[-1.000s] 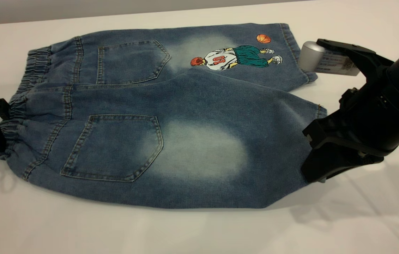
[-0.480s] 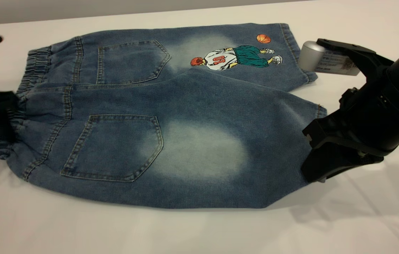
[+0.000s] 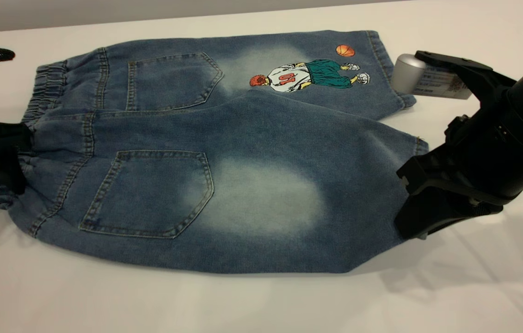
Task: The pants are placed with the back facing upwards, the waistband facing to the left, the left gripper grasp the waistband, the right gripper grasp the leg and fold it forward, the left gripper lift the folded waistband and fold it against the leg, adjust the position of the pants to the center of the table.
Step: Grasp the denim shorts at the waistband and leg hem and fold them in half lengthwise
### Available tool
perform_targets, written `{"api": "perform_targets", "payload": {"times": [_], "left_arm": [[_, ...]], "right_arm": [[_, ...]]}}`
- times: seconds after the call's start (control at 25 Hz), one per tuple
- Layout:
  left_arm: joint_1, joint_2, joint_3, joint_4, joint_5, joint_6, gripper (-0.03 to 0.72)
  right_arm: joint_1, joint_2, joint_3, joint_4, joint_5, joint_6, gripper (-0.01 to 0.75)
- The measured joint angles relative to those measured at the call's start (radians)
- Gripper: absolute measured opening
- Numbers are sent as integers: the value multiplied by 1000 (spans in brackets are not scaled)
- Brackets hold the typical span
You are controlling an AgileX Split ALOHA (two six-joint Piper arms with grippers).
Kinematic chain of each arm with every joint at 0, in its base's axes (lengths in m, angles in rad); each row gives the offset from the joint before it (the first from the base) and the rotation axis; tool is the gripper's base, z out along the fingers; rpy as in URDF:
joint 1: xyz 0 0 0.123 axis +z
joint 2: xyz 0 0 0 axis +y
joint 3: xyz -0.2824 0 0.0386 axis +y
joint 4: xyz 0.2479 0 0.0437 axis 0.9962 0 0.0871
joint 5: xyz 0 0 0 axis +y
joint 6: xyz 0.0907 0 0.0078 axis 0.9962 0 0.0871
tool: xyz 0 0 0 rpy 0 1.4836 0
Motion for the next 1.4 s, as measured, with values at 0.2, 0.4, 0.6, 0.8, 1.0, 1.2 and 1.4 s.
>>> {"api": "perform_targets", "payload": {"times": [0.2,0.4,0.6,0.8,1.0,1.2,1.4], "left_arm": [[0,39,-2,-1,-13,-3,456],[0,41,-2,-21,-21,-3,393],[0,42,-2,-28,-29,-3,178],[0,42,-19,-21,15,-1,144],[1,3,-29,-23,159,35,144],[-6,-113,-29,-86,197,105,144],[-9,-216,-29,-167,225,186,144]], "right_arm": [[0,0,0,0,0,0,29],[0,0,0,3,0,0,29],[0,0,0,3,0,0,29],[0,-7,0,3,0,0,29],[0,-76,0,3,12,23,29],[0,-172,0,-23,44,52,29],[0,-242,-11,-33,33,52,29]]}}
